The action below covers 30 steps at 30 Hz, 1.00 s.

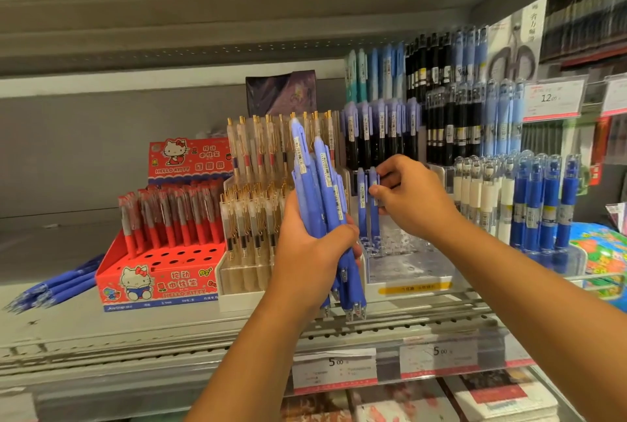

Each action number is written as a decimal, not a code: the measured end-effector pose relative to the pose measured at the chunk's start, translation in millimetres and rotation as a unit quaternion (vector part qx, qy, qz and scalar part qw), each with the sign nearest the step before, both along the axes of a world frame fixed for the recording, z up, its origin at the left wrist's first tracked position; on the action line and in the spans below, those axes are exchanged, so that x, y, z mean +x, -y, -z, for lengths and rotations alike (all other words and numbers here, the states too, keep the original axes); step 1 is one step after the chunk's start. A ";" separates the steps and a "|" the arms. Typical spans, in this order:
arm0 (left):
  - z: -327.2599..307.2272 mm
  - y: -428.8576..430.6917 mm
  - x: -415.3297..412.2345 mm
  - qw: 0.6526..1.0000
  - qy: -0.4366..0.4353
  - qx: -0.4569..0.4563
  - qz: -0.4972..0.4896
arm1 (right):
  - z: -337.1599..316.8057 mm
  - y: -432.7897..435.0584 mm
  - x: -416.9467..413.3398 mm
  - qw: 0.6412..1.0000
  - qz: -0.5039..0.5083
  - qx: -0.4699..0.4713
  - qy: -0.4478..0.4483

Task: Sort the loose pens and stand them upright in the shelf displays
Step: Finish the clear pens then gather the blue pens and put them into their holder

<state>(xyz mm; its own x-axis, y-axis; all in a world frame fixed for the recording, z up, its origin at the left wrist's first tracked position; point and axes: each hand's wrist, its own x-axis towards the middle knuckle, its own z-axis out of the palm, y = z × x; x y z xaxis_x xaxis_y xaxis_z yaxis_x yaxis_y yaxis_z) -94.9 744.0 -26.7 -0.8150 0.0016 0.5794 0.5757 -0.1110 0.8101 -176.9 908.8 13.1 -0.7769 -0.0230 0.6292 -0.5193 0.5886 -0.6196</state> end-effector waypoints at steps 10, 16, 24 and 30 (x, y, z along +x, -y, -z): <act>-0.3 -0.2 1.4 0.999 -0.008 -0.039 -0.007 | 1.9 -0.3 8.3 0.999 0.036 0.017 -0.010; -0.9 -1.2 2.0 0.999 -0.005 -0.034 -0.003 | -8.6 5.3 35.1 0.996 0.007 -0.054 -0.069; -2.0 -2.9 2.6 0.999 -0.013 -0.034 -0.005 | -18.3 18.2 77.4 0.956 -0.250 -0.147 0.045; -1.9 -2.9 4.0 0.999 0.002 -0.037 -0.004 | -16.9 16.1 79.0 0.944 -0.267 -0.166 0.100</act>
<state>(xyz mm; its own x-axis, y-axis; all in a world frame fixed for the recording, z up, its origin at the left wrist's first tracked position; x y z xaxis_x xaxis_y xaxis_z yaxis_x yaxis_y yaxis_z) -90.9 746.9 -24.8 -0.8170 0.0378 0.5754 0.5739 -0.0450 0.8177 -97.9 892.8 30.0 -0.8146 -0.2714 0.5126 -0.5400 0.0324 -0.8410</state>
